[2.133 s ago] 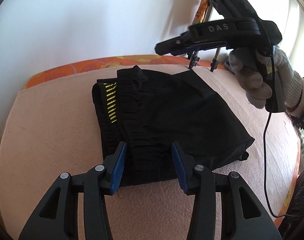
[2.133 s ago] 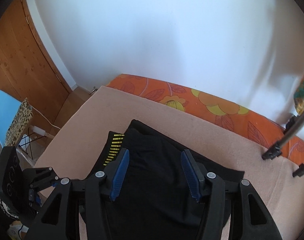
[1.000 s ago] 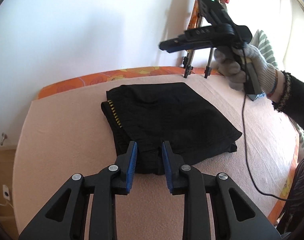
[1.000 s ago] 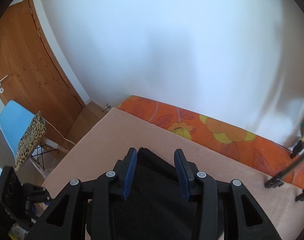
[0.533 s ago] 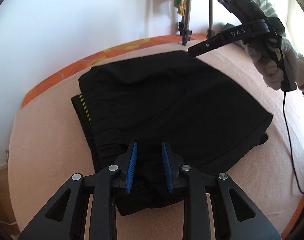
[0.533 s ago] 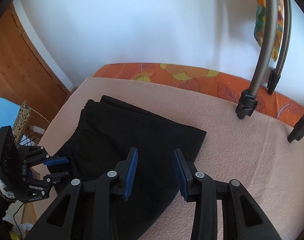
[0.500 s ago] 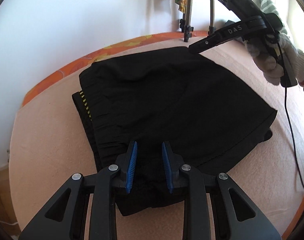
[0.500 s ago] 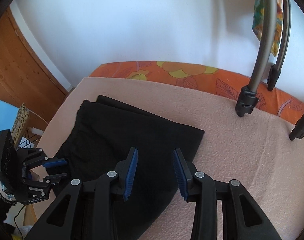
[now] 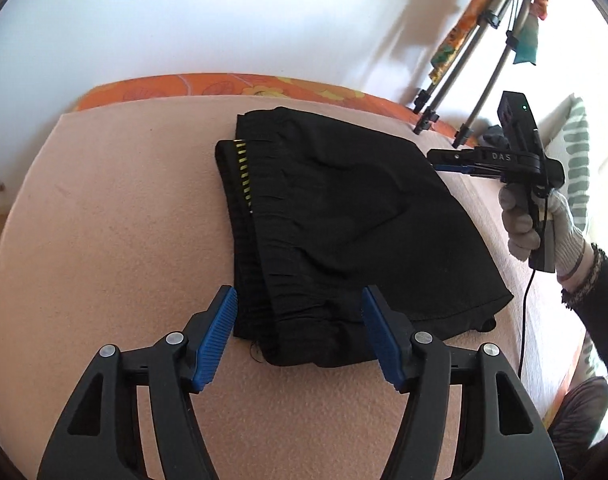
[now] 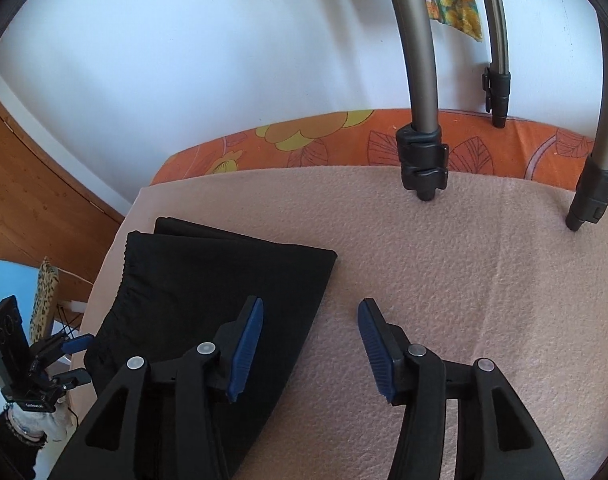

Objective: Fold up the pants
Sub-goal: 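Close both grippers on the edge of the folded black pants, then lift the folded pants with both grippers and carry them toward the clothes stack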

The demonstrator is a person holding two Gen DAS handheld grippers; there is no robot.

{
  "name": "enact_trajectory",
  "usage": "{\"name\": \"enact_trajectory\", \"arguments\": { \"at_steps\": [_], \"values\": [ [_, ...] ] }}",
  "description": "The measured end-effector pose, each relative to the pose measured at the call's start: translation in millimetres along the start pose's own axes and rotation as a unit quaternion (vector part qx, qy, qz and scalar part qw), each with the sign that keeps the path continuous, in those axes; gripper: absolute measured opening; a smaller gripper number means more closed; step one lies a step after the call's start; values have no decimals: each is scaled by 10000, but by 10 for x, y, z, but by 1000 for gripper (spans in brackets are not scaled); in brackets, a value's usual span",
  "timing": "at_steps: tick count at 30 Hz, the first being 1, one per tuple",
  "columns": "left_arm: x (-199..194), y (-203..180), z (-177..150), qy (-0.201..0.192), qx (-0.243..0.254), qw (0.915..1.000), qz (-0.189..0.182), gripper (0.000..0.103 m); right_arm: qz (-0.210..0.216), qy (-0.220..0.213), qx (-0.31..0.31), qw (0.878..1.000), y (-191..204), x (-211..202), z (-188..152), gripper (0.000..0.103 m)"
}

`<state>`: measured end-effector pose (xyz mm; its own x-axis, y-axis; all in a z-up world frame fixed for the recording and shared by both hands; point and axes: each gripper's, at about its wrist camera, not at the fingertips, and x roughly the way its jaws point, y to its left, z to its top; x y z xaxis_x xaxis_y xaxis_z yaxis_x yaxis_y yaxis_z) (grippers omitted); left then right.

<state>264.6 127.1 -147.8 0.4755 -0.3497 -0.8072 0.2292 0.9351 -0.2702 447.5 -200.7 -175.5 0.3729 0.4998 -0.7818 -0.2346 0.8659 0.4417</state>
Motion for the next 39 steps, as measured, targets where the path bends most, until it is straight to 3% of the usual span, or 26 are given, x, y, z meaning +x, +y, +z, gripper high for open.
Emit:
{"name": "enact_trajectory", "arguments": {
  "at_steps": [4, 7, 12, 16, 19, 21, 23, 39],
  "values": [
    [105, 80, 28, 99, -485, 9986, -183, 64, 77, -7, 18, 10000, 59, 75, 35, 53],
    [199, 102, -8, 283, -719, 9970, -56, 64, 118, -21, 14, 9999, 108, 120, 53, 53],
    [257, -67, -49, 124, -404, 9985, 362, 66, 214, -169, -10, 9996, 191, 166, 3, 52],
    [295, -132, -50, -109, -314, 9987, 375, 65, 292, -214, 35, 9993, 226, 213, 2, 40],
    [313, -152, -22, -263, -237, 9985, 412, 52, 350, -223, 51, 9991, 282, 270, -11, 28],
    [313, -104, 18, -339, -334, 9982, 365, 32, 418, -168, 102, 9989, 310, 314, -26, 14],
    [309, -68, 37, -408, -367, 9981, 290, 26, 387, -223, 100, 9990, 340, 301, -47, 9],
    [53, -174, 104, -866, -271, 9959, 28, 18, -44, -816, -645, 9946, 916, -254, 42, 6]
  ]
}}
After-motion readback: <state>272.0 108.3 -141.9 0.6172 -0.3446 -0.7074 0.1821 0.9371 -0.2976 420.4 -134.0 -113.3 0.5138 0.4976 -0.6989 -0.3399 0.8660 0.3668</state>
